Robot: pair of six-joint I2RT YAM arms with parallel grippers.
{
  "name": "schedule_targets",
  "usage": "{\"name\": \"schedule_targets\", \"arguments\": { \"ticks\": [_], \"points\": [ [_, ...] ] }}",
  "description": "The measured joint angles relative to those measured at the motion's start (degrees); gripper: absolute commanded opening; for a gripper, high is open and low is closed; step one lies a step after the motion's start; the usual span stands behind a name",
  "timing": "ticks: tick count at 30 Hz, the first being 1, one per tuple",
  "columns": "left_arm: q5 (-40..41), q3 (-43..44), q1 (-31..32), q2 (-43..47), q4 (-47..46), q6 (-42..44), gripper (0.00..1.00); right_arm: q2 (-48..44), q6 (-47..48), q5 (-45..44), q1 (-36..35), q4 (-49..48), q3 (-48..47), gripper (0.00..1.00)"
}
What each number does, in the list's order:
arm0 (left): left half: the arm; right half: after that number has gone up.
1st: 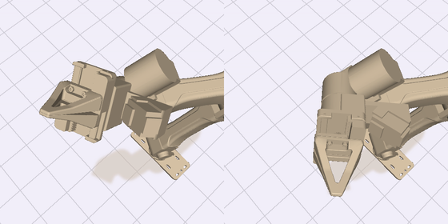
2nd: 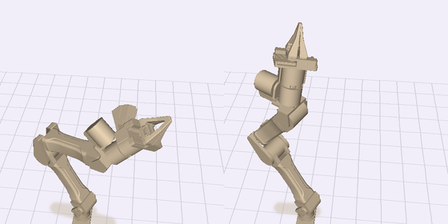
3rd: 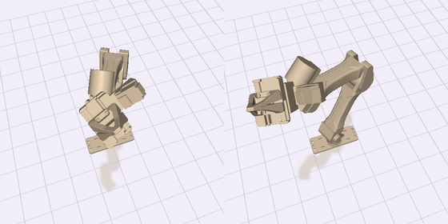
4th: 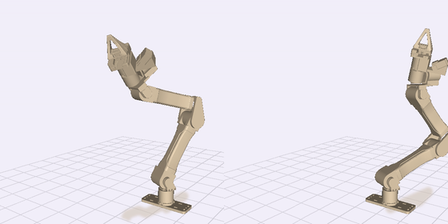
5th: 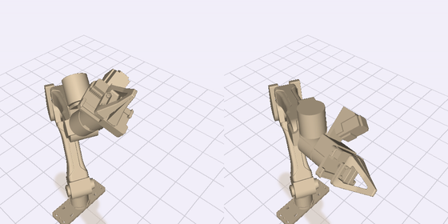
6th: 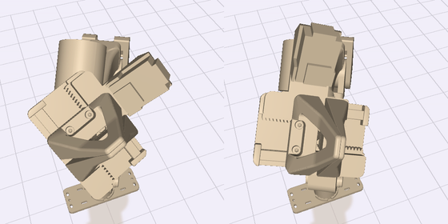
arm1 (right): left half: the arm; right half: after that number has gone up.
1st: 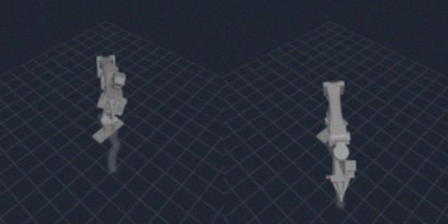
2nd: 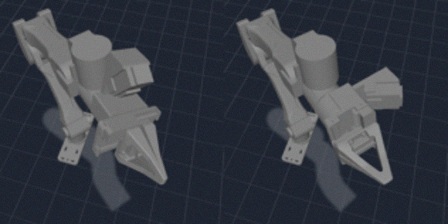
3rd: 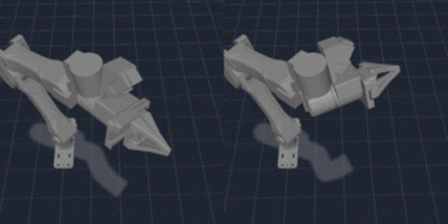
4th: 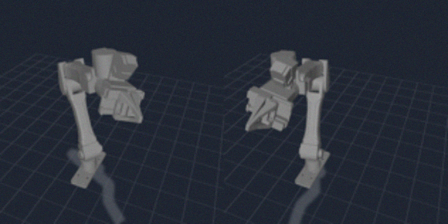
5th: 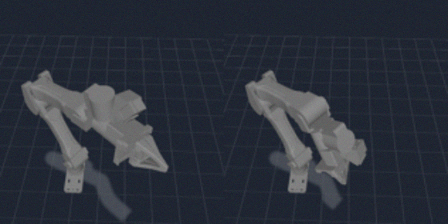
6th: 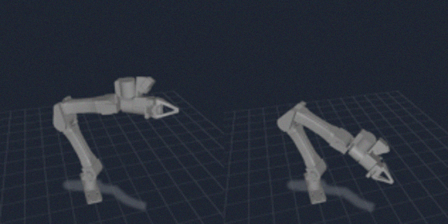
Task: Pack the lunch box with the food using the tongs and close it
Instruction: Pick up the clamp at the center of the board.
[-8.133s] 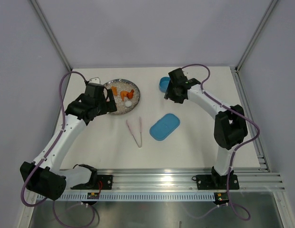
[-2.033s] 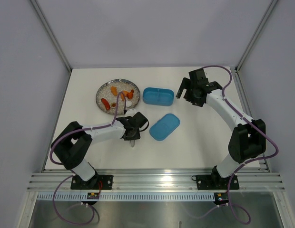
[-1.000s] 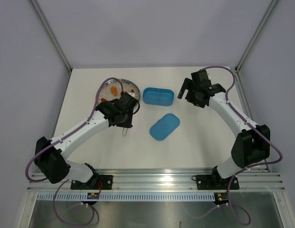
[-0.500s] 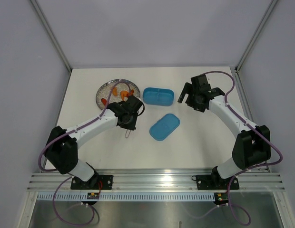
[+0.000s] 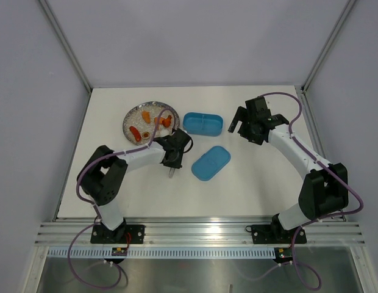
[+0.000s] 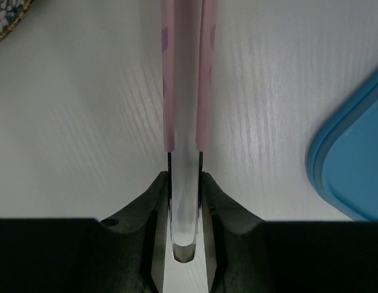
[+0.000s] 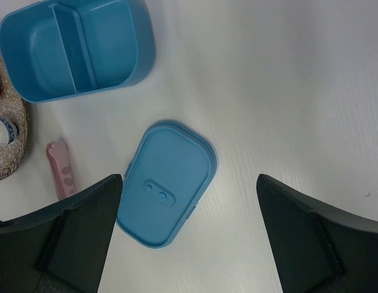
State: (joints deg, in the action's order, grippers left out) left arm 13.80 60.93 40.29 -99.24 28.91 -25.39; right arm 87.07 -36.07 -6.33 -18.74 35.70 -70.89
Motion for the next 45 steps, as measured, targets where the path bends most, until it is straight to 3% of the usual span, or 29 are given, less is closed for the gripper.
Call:
{"name": "schedule_targets", "arguments": {
  "ticks": [2, 6, 7, 9, 16, 27, 33, 45],
  "points": [
    [0.1, -0.1, 0.0, -1.5, -1.6, -0.3, 0.13, -0.2, 0.0, 0.0, 0.0, -0.1, 0.4, 0.99],
    [0.4, -0.4, 0.0, -2.2, -4.0, -1.1, 0.32, -0.3, 0.0, 0.0, 0.0, -0.3, 1.2, 0.99],
    [0.4, -0.6, 0.0, -2.2, -4.7, -1.3, 0.47, -0.3, -0.1, 0.0, 0.0, -0.3, 1.4, 0.99],
    [0.8, -1.3, 0.0, -2.1, -6.2, -1.9, 0.6, -0.3, -0.2, 0.1, 0.0, -0.4, 1.6, 0.99],
    [2.1, -3.7, 0.0, -1.1, -10.6, -3.0, 0.8, -0.3, -0.2, 1.9, 0.0, -1.3, 2.1, 1.0],
    [5.3, -8.8, 0.2, 2.1, -15.4, -5.0, 0.89, -0.3, -0.2, 3.0, 0.0, -1.7, 2.6, 0.99],
    [7.8, -8.9, 1.9, 1.7, -15.6, -7.5, 0.84, -0.3, -0.2, 3.0, 0.0, -1.7, 2.6, 1.0],
    [11.3, -8.1, 2.9, 0.0, -17.1, -10.6, 0.62, -0.3, -0.2, 2.9, 0.0, -1.7, 2.6, 0.99]
  ]
}}
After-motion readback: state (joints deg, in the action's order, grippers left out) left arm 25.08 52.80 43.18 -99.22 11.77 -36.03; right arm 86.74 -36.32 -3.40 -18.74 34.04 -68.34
